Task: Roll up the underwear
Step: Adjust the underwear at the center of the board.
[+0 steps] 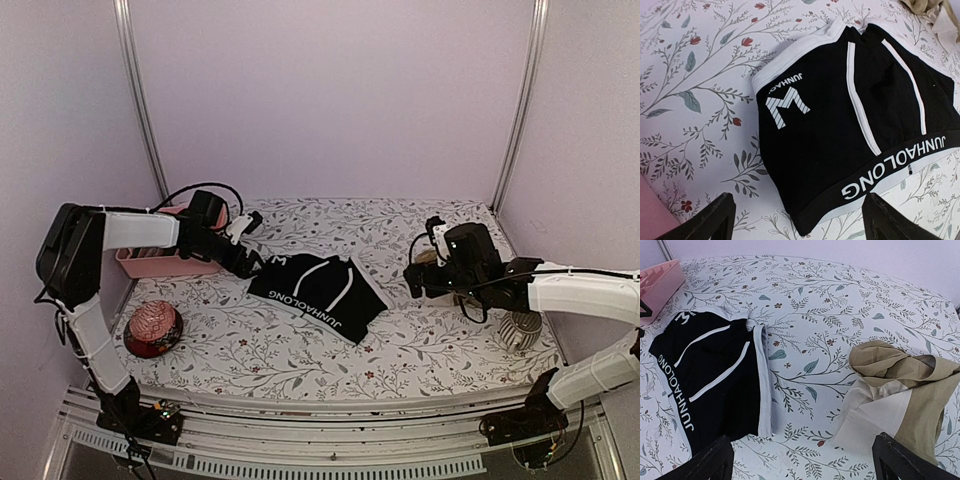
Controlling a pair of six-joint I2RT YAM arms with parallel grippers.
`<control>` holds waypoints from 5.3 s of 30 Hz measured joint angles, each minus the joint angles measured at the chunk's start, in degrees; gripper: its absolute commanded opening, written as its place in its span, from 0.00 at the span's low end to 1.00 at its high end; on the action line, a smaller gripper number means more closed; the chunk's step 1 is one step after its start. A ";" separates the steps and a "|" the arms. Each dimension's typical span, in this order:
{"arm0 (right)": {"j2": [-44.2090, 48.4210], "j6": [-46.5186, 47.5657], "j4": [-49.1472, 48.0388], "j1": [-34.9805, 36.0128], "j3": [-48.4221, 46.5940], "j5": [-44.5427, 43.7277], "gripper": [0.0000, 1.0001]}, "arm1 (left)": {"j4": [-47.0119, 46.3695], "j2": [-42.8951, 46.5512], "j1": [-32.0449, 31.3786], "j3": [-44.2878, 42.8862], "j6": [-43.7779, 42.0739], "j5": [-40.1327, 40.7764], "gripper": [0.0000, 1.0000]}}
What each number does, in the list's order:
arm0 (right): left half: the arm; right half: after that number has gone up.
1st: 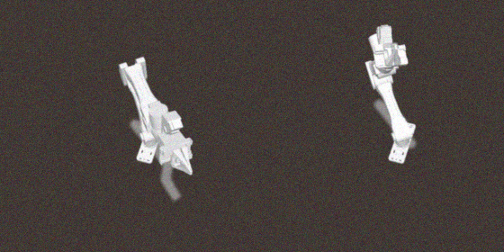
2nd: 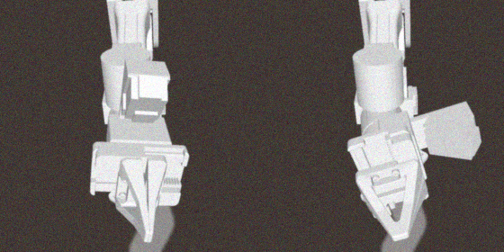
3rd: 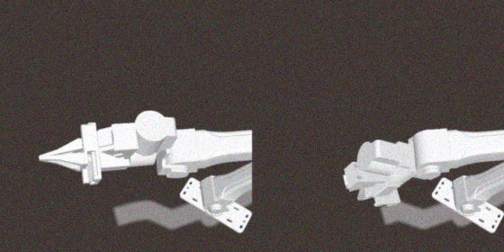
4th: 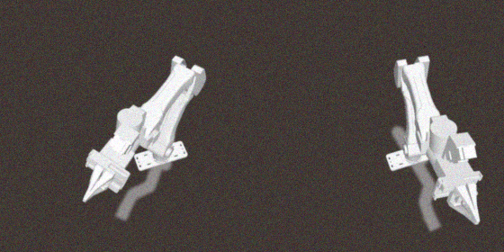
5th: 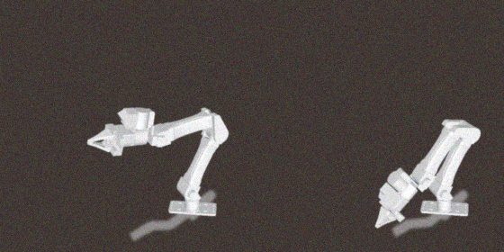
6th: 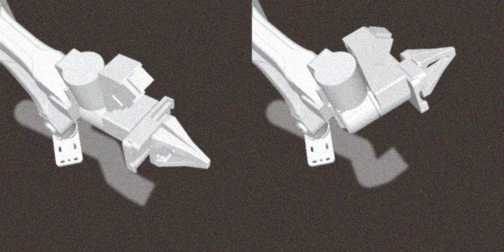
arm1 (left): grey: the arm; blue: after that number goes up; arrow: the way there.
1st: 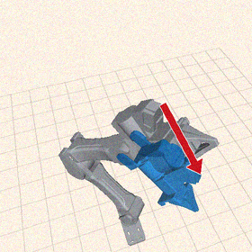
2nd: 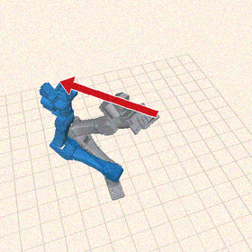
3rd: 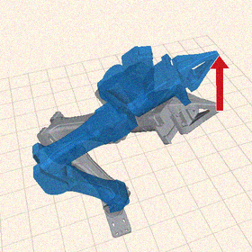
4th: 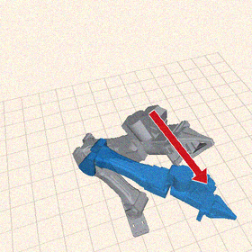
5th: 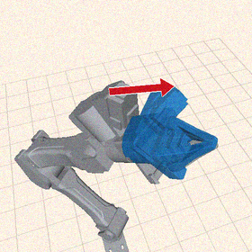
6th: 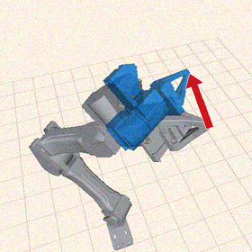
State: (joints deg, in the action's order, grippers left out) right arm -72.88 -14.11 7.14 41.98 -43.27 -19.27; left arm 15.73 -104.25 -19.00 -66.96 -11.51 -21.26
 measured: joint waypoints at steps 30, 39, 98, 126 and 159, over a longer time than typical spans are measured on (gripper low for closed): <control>2.38 -0.02 -1.18 0.00 1.99 -2.84 0.99 | 2.36 -7.61 1.84 1.90 0.17 -4.22 0.20; 2.38 -0.02 -1.18 0.00 1.99 -2.91 0.99 | 4.72 -10.43 1.14 -2.40 0.17 -3.78 0.00; -54.97 18.10 15.91 5.95 -56.59 32.48 0.99 | -18.08 20.11 -33.03 33.92 -34.29 12.72 0.01; -30.32 19.43 4.52 7.21 -29.29 26.36 0.13 | -18.40 28.52 -28.09 30.97 -30.64 14.25 0.00; -47.82 18.27 15.02 10.34 -50.12 24.52 0.91 | -25.14 24.37 -36.46 42.03 -40.57 18.73 0.04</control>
State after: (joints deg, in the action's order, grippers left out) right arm -120.70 4.16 22.15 52.31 -93.38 5.26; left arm -9.41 -79.88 -55.46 -24.93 -52.07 -2.52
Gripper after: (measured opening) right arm 0.911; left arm 0.041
